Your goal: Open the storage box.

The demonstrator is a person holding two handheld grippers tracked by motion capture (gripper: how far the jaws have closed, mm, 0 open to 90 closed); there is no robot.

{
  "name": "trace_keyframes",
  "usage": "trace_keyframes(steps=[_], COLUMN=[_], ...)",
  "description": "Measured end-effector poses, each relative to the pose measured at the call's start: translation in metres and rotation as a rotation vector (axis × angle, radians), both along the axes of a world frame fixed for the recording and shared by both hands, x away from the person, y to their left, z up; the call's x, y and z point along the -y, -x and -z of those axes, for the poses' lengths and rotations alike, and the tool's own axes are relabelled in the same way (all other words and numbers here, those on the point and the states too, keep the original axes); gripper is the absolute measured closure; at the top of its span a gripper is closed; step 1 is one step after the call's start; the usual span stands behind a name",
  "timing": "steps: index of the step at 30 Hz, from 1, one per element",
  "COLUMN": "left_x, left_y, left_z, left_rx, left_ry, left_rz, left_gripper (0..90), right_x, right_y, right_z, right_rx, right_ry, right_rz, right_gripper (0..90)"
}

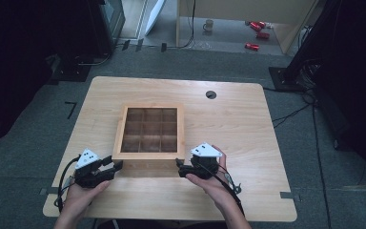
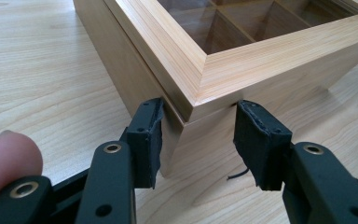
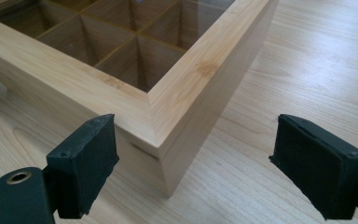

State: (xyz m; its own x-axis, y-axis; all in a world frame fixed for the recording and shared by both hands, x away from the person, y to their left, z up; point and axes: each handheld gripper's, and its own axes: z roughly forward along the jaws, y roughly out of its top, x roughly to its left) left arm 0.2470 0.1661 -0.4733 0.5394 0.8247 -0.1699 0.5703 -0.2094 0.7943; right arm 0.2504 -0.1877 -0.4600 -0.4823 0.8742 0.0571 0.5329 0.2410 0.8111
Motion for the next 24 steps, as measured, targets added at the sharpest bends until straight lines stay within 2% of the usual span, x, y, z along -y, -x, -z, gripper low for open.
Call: trace_keyframes(steps=[8,12,16,24], left_x=[0.0,0.0,0.0,0.0], left_y=[0.001,0.0,0.0,0.001], left_z=[-0.002,-0.003,-0.004,-0.005], left_rx=[0.0,-0.003,0.001,0.008], left_ry=[0.005,0.009,0.006,0.011], left_rz=[-0.003,-0.004,-0.003,0.0], left_gripper=[53.0,53.0,53.0,53.3], right_x=[-0.01,-0.01,-0.011,-0.013], right_y=[0.001,0.0,-0.001,0.001], right_z=[0.01,0.011,0.014,0.015], right_rx=[-0.011,0.001,0.002,0.014], right_ry=[0.021,0.0,0.004,-0.055], right_rz=[-0.023,-0.026,-0.028,-0.068], right_gripper=[13.9,15.2,18.8,33.7])
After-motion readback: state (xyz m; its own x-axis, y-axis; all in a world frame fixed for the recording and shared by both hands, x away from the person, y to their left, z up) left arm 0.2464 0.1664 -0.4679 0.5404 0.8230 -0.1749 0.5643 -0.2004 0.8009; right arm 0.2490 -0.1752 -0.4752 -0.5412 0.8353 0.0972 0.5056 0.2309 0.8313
